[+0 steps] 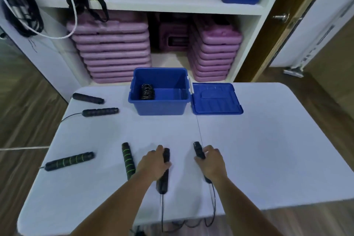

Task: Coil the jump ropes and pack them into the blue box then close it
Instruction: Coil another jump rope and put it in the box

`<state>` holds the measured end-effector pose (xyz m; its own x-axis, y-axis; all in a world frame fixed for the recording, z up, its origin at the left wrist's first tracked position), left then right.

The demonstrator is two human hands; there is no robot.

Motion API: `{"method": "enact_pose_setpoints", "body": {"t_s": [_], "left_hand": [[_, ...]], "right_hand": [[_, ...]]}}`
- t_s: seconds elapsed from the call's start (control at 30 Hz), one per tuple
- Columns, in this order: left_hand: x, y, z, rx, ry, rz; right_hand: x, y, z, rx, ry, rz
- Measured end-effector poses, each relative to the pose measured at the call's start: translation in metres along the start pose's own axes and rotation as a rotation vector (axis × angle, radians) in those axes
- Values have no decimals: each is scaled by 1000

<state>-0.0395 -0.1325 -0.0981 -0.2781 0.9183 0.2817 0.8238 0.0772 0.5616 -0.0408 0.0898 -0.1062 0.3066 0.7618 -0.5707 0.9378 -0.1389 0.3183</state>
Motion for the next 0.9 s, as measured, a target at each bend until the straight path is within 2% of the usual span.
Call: {"method": "enact_pose_setpoints", "body": {"t_s": [0.23, 0.3, 0.4, 0.5, 0.6, 0.73, 0.9], "left_hand": [[5, 18, 24, 100, 83, -122], [4, 24, 23, 113, 210, -142], [8, 36, 15, 142, 540, -145], [19, 51, -4, 188, 800, -122], [37, 70, -31, 220, 982, -70], [63, 97, -76, 320, 994, 19], [80, 122, -124, 352, 1038, 162]], "right_hand": [[29, 12, 8, -77, -65, -31], [31, 13, 4, -116, -191, -32], [25, 18, -6, -120, -460, 4], [9, 23, -17, -124, -704, 8], [-23, 32, -39, -145, -844, -77], [-66, 50, -75, -148, -1010, -182], [-113, 68, -115, -103, -1107, -330]]}}
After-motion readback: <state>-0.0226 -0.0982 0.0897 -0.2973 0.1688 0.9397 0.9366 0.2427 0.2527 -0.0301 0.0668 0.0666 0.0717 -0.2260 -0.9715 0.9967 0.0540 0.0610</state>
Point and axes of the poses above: each hand's wrist, its own y-axis away from the middle knuckle, its own z-axis out of the palm, x = y × z, the point moved 6 cm from there along -y, towards the middle knuckle, and after that the axes turned 7 degrees about -z, right-handed, at the moved point
